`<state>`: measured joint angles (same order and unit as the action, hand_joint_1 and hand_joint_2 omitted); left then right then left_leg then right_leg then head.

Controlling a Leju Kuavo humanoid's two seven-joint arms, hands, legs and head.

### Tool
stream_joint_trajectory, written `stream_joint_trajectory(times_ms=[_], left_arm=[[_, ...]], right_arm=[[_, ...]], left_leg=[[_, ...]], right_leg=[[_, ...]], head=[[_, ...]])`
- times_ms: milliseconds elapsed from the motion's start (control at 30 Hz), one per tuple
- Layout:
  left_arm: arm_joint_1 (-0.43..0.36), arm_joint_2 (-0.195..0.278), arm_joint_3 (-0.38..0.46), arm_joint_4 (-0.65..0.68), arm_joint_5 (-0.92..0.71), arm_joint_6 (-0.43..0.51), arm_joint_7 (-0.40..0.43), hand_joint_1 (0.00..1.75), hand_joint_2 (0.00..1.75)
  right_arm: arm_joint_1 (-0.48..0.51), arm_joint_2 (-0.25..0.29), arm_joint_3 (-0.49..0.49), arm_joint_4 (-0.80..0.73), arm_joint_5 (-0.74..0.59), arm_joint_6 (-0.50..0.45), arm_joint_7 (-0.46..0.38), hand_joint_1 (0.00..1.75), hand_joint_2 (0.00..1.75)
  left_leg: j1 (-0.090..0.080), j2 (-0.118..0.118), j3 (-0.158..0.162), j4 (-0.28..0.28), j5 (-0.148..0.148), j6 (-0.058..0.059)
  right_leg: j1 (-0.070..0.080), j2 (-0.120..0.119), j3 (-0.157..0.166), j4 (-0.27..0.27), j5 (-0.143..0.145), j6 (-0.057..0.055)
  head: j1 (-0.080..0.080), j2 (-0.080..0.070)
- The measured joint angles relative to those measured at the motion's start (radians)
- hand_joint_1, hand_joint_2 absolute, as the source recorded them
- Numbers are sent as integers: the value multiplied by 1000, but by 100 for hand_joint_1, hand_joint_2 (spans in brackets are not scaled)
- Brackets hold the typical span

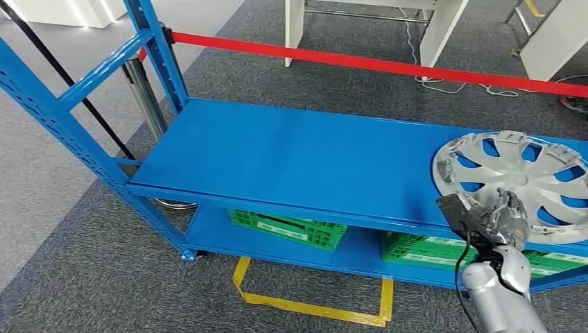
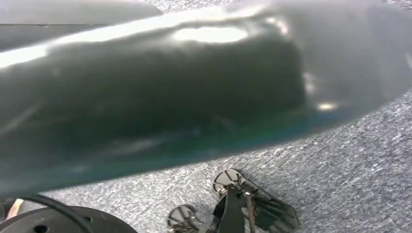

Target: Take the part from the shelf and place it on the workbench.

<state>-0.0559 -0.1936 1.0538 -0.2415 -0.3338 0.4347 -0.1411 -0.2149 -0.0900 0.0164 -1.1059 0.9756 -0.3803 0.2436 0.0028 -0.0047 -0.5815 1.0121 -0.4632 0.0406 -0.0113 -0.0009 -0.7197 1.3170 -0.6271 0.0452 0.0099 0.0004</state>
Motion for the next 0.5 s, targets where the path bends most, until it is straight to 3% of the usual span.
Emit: stream_joint_trajectory(times_ms=[67, 133, 200, 333, 400, 433, 500], left_arm=[[0, 0, 2, 0, 0, 1, 0, 0, 0], [-1, -1, 6, 0, 0, 2, 0, 0, 0], [-3, -2, 8, 0, 0, 2, 1, 0, 0], [-3, -5, 15, 0, 0, 2, 2, 0, 0], [-4, -5, 19, 0, 0, 4, 3, 0, 0], [-4, -5, 21, 0, 0, 5, 4, 0, 0], [-3, -5, 25, 0, 0, 6, 9, 0, 0]], right_arm=[[5, -1, -5, -6, 8, 0, 7, 0, 175], [11, -1, -14, -21, 25, 4, 27, 0, 175], [12, -1, -22, -36, 41, 13, 46, 0, 175], [19, -1, -36, -62, 57, 22, 68, 0, 175], [22, -1, -43, -72, 59, 31, 77, 0, 175], [23, -1, -47, -75, 58, 37, 82, 3, 175], [25, -2, -56, -76, 55, 55, 90, 90, 175]], left_leg=[[0, 0, 1, 0, 0, 0], [-1, 0, 4, 0, -1, -1], [-5, -1, 4, 3, -3, -7], [-4, -1, 3, 7, -6, -27], [-2, -1, -16, 56, -42, -37], [0, 0, -38, 110, -73, -42], [5, 0, -93, 237, -131, -50]], right_leg=[[0, 0, 16, -37, 31, -1], [0, -1, 77, -164, 101, -7], [3, 0, 140, -284, 139, -14], [5, 2, 162, -319, 144, -28], [0, 0, 168, -326, 149, -39], [-1, -2, 168, -326, 149, -42], [-1, -3, 168, -326, 149, -45]], head=[[0, 0], [0, 0], [0, 0], [-1, 0], [-6, 0], [-8, 0], [-10, 0]])
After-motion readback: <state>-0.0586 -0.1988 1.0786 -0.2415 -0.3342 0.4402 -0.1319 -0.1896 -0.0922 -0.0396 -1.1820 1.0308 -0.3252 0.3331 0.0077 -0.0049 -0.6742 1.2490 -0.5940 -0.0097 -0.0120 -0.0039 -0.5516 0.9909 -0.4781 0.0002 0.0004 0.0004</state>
